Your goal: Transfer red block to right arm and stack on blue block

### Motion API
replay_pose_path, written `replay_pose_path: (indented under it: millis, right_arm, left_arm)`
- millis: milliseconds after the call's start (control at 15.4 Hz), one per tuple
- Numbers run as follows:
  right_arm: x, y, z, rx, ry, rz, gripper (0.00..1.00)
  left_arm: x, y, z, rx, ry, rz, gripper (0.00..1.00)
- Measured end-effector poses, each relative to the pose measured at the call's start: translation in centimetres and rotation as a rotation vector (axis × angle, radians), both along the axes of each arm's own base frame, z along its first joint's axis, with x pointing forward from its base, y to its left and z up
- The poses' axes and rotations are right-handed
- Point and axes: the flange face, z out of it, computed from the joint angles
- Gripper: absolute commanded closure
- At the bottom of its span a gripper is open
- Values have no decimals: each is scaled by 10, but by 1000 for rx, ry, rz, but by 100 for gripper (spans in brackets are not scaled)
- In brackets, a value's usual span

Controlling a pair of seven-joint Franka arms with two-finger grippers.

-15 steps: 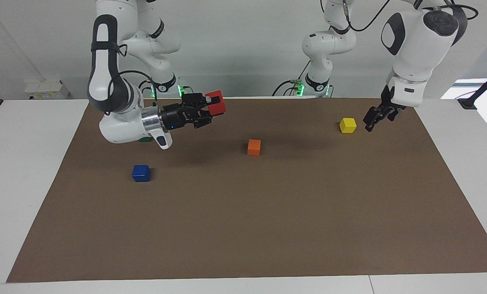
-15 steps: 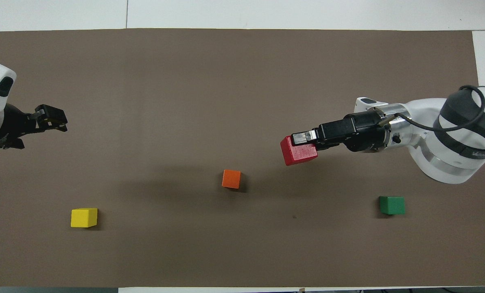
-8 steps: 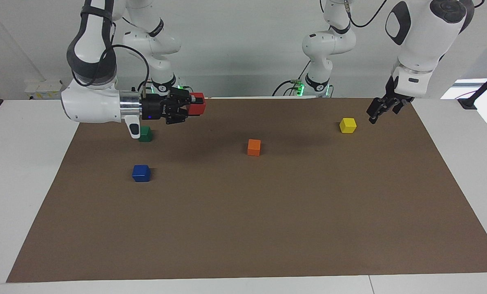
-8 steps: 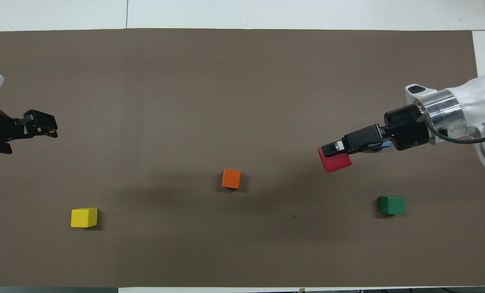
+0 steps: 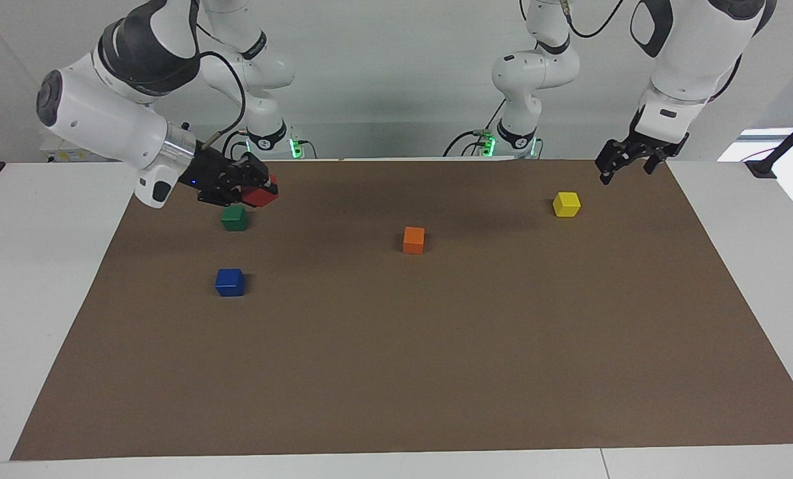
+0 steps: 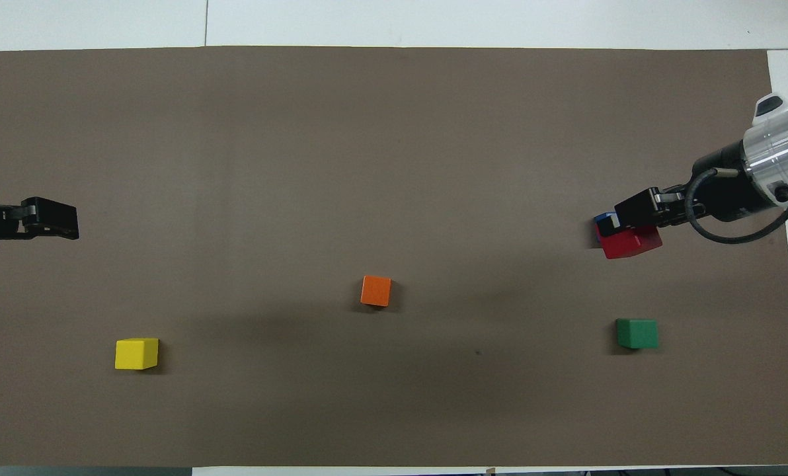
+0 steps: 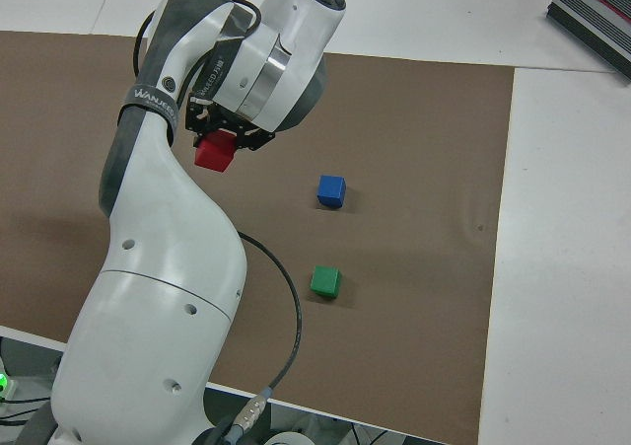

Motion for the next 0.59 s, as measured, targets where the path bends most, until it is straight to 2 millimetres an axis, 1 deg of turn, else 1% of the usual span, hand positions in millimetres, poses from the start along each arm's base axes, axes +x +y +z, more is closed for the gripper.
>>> replay_pose_path:
  millis: [130, 260, 390, 585]
  right_arm:
    - [5, -7, -2, -152, -41, 20, 100]
    - [8, -3, -9, -287, -61, 24, 100]
    - [10, 4, -20, -355, -62, -16, 100]
    - [14, -1, -45, -446, -77, -92, 100]
  left_arm:
    - [9, -1, 9, -8, 16, -13, 0]
    - [15, -4, 11, -14, 23, -27, 0]
    - [16, -7, 9, -16, 27, -32, 0]
    - [16, -9, 9, -16, 29, -35, 0]
